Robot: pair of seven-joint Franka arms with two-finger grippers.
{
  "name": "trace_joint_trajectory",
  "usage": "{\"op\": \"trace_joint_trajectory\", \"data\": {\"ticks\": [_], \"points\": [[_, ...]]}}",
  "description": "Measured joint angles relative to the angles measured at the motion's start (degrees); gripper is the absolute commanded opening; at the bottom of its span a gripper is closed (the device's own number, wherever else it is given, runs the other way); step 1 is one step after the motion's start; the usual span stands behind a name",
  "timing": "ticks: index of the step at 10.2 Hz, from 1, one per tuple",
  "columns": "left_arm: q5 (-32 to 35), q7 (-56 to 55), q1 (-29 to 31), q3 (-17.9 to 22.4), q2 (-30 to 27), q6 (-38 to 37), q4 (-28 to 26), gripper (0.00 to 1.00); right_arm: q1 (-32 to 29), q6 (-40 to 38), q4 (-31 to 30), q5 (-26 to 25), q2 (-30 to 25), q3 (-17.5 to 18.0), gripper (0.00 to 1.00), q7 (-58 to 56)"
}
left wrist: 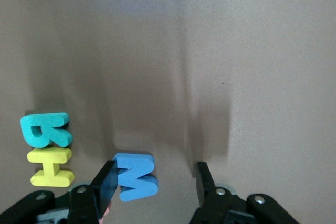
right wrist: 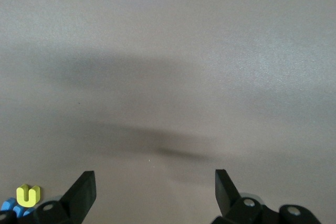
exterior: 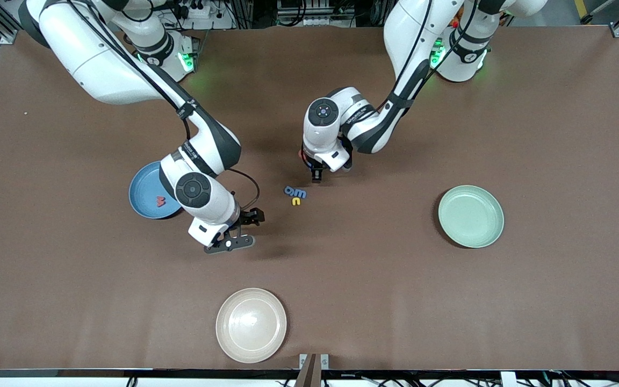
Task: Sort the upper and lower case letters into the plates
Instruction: 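Grasp the blue uppercase M with the left gripper and lift it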
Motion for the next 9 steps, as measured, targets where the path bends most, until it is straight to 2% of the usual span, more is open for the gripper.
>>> {"op": "trace_joint_trajectory", "data": {"ticks": [9], "points": [[0.0,0.0,-0.5,0.0,0.1,0.0,0.6,0.73,0.1,0.0,0.0,-0.1,0.1,0.0,1.0,0.0]]}}
